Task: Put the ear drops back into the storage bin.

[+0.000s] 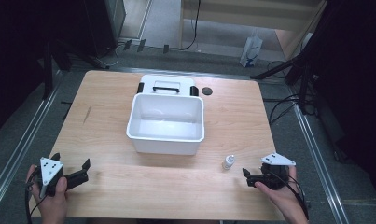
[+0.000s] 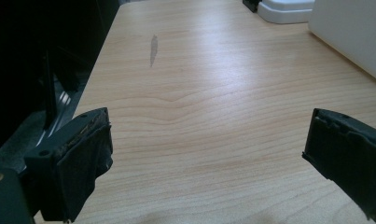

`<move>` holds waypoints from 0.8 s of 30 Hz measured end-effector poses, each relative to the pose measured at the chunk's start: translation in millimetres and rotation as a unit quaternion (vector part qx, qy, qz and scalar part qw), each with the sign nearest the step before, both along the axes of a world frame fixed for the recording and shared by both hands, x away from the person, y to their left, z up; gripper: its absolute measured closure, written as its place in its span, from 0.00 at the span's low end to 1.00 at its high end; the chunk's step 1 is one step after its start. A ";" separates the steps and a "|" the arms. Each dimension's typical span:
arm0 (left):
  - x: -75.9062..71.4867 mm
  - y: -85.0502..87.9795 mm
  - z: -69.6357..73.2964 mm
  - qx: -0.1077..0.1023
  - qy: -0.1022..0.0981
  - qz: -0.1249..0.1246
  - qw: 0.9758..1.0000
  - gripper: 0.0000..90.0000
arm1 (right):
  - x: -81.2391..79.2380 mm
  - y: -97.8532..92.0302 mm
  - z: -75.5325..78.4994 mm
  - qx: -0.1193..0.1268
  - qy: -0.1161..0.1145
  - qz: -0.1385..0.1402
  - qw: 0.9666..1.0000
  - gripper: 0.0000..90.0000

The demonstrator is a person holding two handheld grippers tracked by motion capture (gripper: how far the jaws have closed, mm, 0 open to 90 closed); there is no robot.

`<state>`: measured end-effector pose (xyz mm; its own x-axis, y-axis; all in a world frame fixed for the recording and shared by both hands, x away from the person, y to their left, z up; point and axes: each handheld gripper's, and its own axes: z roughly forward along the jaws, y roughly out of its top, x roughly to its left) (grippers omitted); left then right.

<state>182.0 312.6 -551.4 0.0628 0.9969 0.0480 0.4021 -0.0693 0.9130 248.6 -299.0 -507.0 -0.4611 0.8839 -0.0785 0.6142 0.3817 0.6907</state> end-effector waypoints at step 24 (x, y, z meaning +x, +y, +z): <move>0.5 -1.2 0.1 0.007 0.004 -0.001 1.000 0.02 | 37.7 54.6 32.8 -0.192 0.157 0.131 0.960 0.14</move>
